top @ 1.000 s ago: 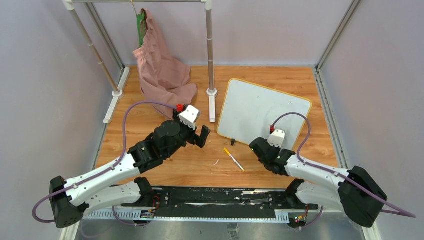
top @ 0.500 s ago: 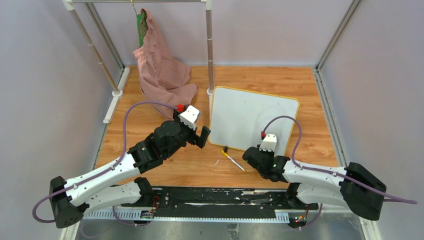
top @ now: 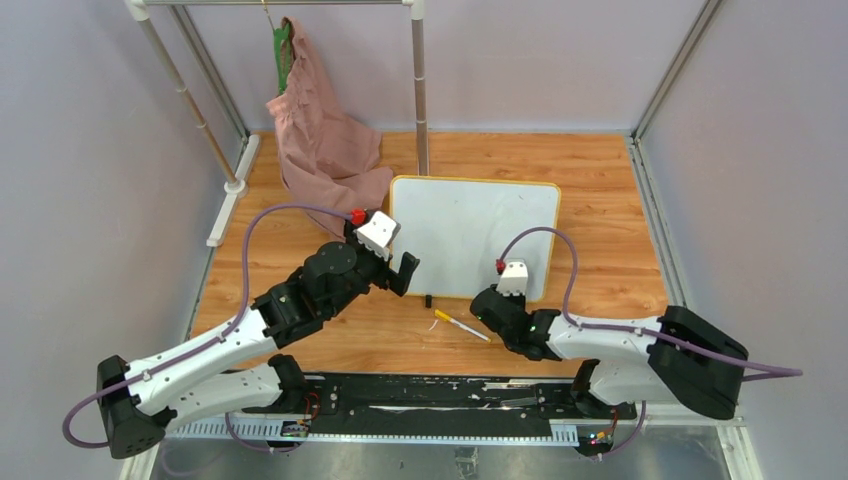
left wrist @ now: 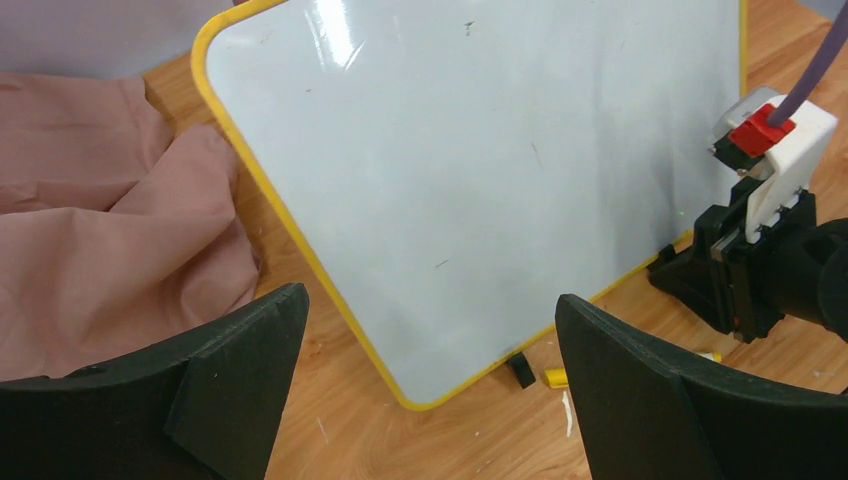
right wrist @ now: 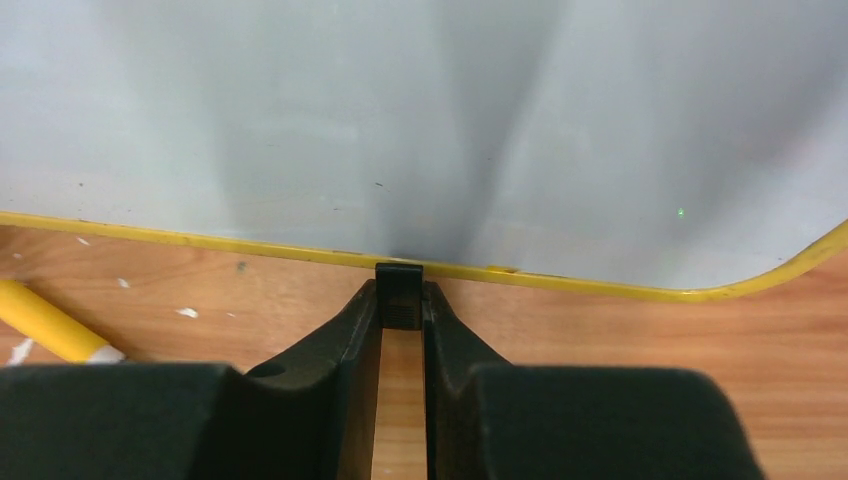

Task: Write a sentence on the whiteboard
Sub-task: Move the whiteboard stand to the center of the board.

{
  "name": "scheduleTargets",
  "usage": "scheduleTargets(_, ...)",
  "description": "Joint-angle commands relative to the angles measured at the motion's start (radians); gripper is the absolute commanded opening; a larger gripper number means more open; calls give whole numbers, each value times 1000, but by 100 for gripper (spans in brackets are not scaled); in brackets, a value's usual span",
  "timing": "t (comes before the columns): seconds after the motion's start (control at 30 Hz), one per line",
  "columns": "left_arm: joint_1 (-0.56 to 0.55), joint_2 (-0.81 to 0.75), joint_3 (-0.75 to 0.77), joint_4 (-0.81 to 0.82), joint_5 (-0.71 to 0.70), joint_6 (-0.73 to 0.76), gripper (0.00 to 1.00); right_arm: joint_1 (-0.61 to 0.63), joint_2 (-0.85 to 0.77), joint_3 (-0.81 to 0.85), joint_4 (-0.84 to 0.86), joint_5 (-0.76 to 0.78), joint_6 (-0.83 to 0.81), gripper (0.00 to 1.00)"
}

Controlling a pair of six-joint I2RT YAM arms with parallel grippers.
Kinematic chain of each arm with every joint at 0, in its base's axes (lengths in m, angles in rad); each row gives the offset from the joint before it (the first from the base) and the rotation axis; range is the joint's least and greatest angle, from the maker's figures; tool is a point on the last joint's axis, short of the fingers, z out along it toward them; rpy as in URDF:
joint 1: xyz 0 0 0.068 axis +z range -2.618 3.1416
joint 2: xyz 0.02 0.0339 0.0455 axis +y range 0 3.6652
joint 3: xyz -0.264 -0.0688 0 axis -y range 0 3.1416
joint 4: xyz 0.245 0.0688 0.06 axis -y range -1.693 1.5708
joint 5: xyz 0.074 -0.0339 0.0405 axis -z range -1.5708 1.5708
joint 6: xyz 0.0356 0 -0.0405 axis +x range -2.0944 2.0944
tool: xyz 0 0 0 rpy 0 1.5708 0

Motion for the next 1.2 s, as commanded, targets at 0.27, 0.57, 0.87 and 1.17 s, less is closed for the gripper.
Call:
scheduleTargets(0.27,-13,-60,-11,36,-36,49,100,-3,245,48,127,-222,-147,0)
scheduleTargets(0.57,-16,-42,-10,35,-35,54,100,-33,297,77,136,-236,-170,0)
scheduleTargets(0.87,-18,-41,-10,35,-43,54,100,-18,149,-22,134,-249,-148,38)
scheduleTargets(1.17,-18,-57,-8,31,-47,54,100,45,-208,-63,-43,-266,-182,57)
